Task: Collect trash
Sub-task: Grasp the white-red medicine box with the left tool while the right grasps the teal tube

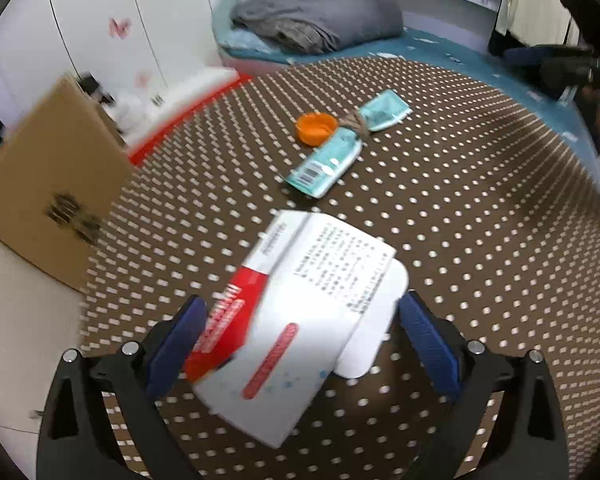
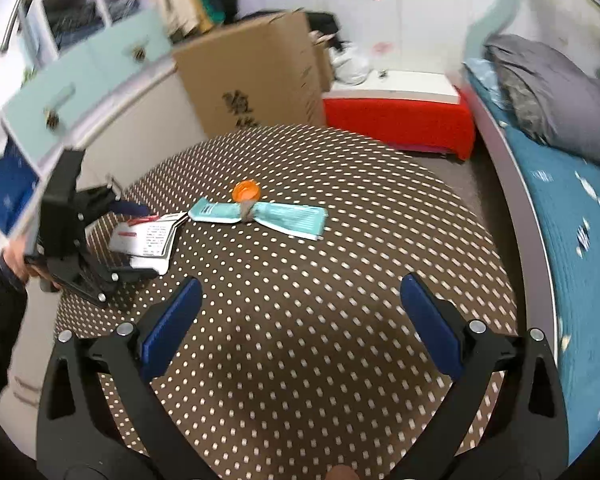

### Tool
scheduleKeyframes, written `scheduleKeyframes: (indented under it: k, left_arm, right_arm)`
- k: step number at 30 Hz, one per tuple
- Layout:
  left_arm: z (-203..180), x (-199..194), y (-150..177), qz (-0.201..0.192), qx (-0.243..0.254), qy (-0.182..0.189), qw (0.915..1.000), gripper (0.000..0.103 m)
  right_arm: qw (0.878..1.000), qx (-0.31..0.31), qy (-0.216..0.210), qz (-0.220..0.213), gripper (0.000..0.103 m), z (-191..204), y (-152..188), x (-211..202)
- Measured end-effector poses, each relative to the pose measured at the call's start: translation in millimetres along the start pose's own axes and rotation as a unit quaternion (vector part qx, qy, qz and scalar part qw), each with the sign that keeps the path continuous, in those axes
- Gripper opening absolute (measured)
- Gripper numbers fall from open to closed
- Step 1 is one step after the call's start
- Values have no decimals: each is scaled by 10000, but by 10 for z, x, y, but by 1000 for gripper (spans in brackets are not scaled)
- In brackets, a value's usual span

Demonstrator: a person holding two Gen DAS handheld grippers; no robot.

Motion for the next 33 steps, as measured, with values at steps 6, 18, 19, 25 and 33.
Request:
scheduleKeyframes:
  k: [6, 18, 19, 25, 33]
  left_arm:
    - [-75, -120, 23, -82, -211, -32, 9997, 59]
    - [-7, -350, 387, -190, -1420, -626, 9877, 54]
    - [-4, -363, 400, -184, -1486, -712, 9862, 54]
    - [-14, -361, 389, -220, -1885, -943, 9773, 52]
    - [-180, -456, 463, -262, -2455, -989, 9640, 49]
  right_arm:
    - [9943, -940, 43, 502, 97, 177, -222, 711]
    - [9759, -1958, -303, 911, 35, 501, -339, 1325]
    - [9762, -1946, -315, 903, 29, 522, -318, 1296]
    - [9817, -1634, -458, 864, 20, 632, -93, 1114]
    - [9891, -1043, -778, 688, 19, 753, 278, 798]
Point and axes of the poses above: each gripper's, at about its wrist camera, not at the fingertips, and x roughly the way its jaws point, z to its left, y to its underside, the point moved 9 cm from there along x, roughly the way its jaws point, and after that the axes turned 4 degrees about -y, right-handed, at the moved point
